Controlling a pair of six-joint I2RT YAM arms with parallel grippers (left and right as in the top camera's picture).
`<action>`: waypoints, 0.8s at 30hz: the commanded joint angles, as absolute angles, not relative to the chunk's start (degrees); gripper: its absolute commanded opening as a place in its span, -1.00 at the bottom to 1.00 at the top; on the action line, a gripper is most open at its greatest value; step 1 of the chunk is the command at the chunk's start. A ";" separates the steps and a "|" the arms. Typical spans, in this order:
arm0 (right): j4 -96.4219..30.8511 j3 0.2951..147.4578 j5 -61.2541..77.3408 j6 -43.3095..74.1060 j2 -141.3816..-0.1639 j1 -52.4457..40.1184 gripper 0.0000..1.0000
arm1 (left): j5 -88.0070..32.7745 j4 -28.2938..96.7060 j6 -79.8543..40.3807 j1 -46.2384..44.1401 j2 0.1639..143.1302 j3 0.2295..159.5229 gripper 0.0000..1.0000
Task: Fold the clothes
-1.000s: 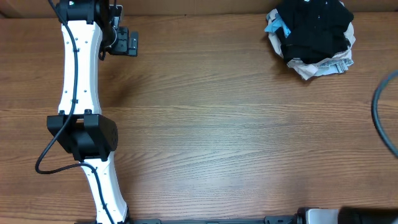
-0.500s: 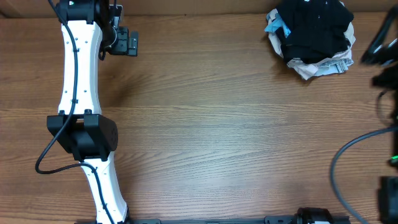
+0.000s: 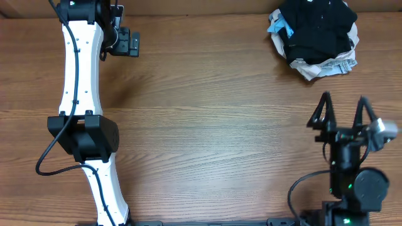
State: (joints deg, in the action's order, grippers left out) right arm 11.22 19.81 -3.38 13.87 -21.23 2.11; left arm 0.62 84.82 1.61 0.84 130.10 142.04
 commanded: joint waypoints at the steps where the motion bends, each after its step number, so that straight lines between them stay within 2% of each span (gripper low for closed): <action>1: 13.23 13.67 -3.81 13.93 -16.12 1.87 1.00 | -0.03 84.79 1.08 0.56 130.02 141.78 0.99; 13: 12.91 0.82 -1.72 16.73 -5.02 1.34 1.00 | -0.03 84.79 1.08 0.56 130.02 141.78 1.00; 20: -0.93 0.45 -0.75 16.73 -0.12 0.91 1.00 | -0.03 84.79 1.06 0.56 130.02 141.78 1.00; 24: -4.75 0.45 0.51 16.71 -0.12 0.91 1.00 | -0.03 84.79 1.06 0.56 130.02 141.78 1.00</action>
